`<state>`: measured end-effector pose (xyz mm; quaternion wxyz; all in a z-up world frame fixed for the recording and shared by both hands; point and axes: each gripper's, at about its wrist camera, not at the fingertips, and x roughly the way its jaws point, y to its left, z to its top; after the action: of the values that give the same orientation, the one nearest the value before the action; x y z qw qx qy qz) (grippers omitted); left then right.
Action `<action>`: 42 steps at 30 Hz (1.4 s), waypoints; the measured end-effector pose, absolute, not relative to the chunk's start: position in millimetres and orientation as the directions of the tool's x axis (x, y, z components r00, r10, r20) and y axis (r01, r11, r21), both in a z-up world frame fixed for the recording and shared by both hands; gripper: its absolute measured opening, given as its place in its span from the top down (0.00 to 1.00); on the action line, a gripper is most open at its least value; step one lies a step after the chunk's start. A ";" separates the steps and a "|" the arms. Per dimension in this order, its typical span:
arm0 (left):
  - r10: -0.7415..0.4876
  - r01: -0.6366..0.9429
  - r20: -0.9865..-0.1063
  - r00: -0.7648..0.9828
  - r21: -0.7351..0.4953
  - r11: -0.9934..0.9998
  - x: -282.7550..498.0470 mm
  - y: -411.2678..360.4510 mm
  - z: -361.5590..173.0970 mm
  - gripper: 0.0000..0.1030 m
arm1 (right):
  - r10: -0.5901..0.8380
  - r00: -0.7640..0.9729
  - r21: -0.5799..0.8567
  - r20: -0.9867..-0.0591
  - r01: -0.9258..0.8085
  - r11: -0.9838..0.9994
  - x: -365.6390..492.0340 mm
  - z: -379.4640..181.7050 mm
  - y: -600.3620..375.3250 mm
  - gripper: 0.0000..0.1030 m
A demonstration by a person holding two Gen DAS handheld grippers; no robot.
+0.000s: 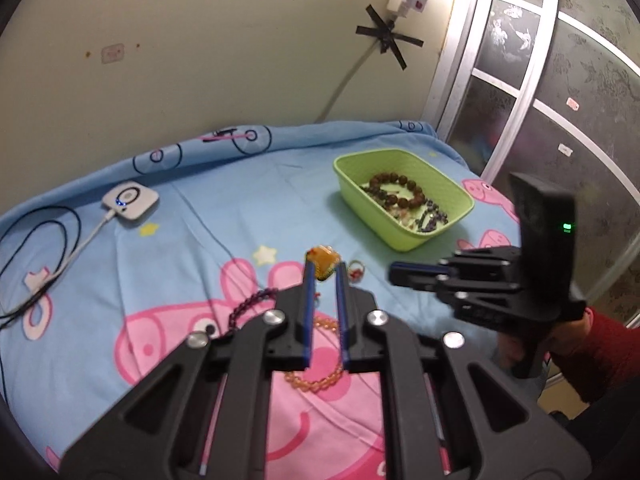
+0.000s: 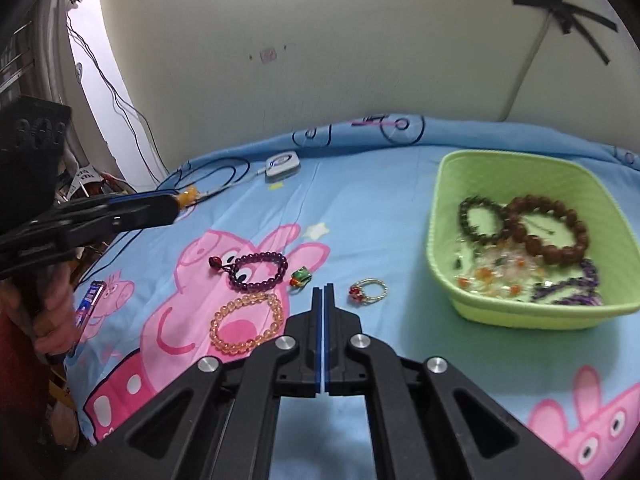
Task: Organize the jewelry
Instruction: 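Pinch the gold ring with the right tool while the left tool also grips it, then lower the ring into the green basin and open both tools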
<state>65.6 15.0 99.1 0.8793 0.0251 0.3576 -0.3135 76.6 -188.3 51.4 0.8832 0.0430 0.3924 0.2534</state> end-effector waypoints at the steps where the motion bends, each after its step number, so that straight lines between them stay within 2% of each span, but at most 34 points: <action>1: -0.532 0.567 -0.648 0.545 -0.183 0.803 65.2 16.0 97.2 0.91 | 0.467 0.562 0.263 -0.683 -0.408 0.874 81.8 49.1 -185.3 1.00; 2: -0.529 0.562 -0.653 0.541 -0.187 0.806 65.0 17.2 94.2 0.91 | 0.460 0.559 0.256 -0.690 -0.406 0.877 84.7 47.1 -182.9 1.00; 3: -0.528 0.559 -0.657 0.538 -0.191 0.807 64.7 19.2 91.7 0.91 | 0.451 0.549 0.248 -0.704 -0.405 0.880 88.9 45.1 -179.5 0.96; 4: -0.526 0.554 -0.663 0.533 -0.196 0.809 64.6 21.1 88.4 0.91 | 0.445 0.538 0.243 -0.716 -0.406 0.881 92.0 43.2 -176.3 0.78; 6: -0.521 0.544 -0.670 0.529 -0.203 0.814 63.3 25.2 82.9 0.91 | 0.428 0.534 0.219 -0.729 -0.410 0.885 94.7 41.7 -171.0 0.62; 8: -0.524 0.539 -0.669 0.527 -0.213 0.815 62.5 29.8 78.0 0.91 | 0.382 0.544 0.153 -0.747 -0.419 0.895 95.3 39.8 -163.8 0.61; 14: -0.535 0.537 -0.663 0.525 -0.230 0.812 60.0 34.8 71.9 0.91 | 0.256 0.564 -0.019 -0.785 -0.434 0.900 100.5 30.1 -141.3 0.62; 16: -0.534 0.539 -0.661 0.527 -0.225 0.812 58.0 35.3 72.4 0.91 | 0.231 0.572 -0.051 -0.787 -0.434 0.899 101.8 28.9 -139.0 0.72; 20: -0.537 0.540 -0.656 0.531 -0.226 0.810 55.4 37.6 74.0 0.91 | 0.223 0.539 -0.046 -0.812 -0.442 0.896 107.9 23.8 -138.1 0.83; 24: -0.536 0.529 -0.653 0.534 -0.237 0.815 55.5 39.3 73.4 0.91 | 0.282 0.482 0.030 -0.829 -0.465 0.885 113.5 21.3 -142.0 1.00; 29: -0.540 0.534 -0.648 0.537 -0.234 0.812 53.4 38.2 77.3 0.91 | 0.363 0.457 0.105 -0.812 -0.497 0.861 91.4 30.3 -153.1 1.00; 33: -0.552 0.562 -0.644 0.530 -0.220 0.797 53.9 26.7 85.3 0.91 | 0.434 0.504 0.158 -0.747 -0.499 0.852 62.8 57.8 -171.6 1.00; 39: -0.620 0.644 -0.614 0.488 -0.227 0.731 69.4 -20.6 108.2 0.91 | 0.435 0.637 0.220 -0.637 -0.390 0.894 61.1 98.4 -231.5 1.00; 42: -0.664 0.698 -0.606 0.439 -0.235 0.676 85.1 -62.0 116.3 0.91 | 0.446 0.660 0.313 -0.605 -0.318 0.895 75.3 98.4 -268.4 1.00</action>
<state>85.1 -62.0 116.3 0.8478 0.0251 0.3455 -0.4016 75.3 -268.4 98.4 0.9066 0.0901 0.3544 0.2105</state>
